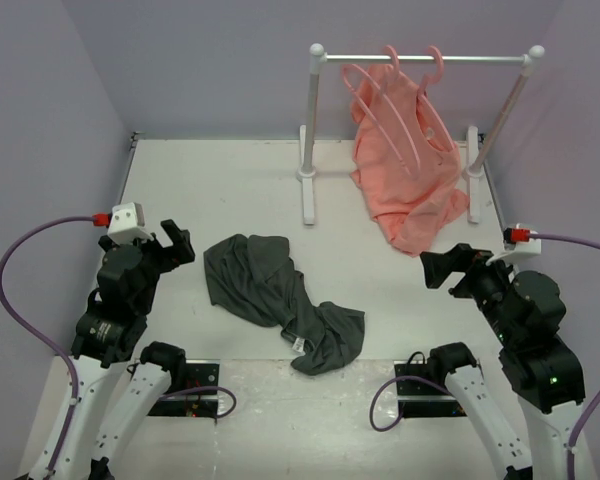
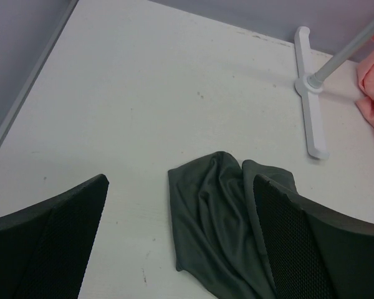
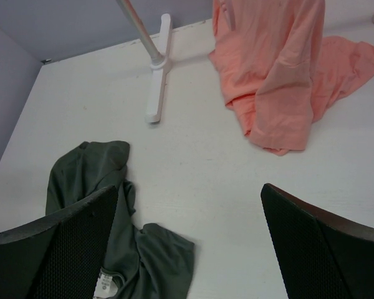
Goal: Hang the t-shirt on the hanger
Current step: Pick up the hanger from the clothesline.
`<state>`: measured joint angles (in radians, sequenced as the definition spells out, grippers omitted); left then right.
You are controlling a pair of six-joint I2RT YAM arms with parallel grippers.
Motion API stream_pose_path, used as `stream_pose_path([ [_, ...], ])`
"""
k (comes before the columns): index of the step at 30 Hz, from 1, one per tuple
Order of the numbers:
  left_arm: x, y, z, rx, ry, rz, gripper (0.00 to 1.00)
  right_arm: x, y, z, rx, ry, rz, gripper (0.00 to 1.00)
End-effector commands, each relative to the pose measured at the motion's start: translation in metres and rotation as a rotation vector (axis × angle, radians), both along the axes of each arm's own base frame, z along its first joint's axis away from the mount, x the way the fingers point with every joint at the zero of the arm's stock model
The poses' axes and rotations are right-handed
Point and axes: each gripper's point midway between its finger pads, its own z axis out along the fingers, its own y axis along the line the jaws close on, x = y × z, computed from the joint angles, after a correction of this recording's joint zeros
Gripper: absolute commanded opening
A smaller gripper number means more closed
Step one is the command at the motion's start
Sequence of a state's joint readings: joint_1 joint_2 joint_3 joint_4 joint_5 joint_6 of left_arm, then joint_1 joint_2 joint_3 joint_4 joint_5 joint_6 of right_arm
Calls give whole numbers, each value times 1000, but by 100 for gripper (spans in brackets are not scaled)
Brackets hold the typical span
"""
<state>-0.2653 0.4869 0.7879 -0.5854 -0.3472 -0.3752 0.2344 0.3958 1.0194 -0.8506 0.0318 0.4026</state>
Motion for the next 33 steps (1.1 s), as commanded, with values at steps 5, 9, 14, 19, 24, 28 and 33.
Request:
stream_pose_path([
  [5,6,1,1,-2,-6,22,100,35,20,12,34,-14,57,99],
  [9,7,1,-2,0,2,24,100,68,23,22,-29,-43,60,99],
  [14,10,0,-7,5,27,21,100,128,18,45,-223,-47,43,99],
  [19,11,-2,-9,4,33,13,100,190,21,34,-396,45,87,99],
  [24,14,-5,-14,8,53,2,100,239,19,37,-473,85,118,96],
  [28,17,-8,-18,13,71,-17,100,279,13,20,-518,141,102,93],
  [33,17,-10,-18,14,72,-24,100,299,26,-4,-502,191,202,85],
])
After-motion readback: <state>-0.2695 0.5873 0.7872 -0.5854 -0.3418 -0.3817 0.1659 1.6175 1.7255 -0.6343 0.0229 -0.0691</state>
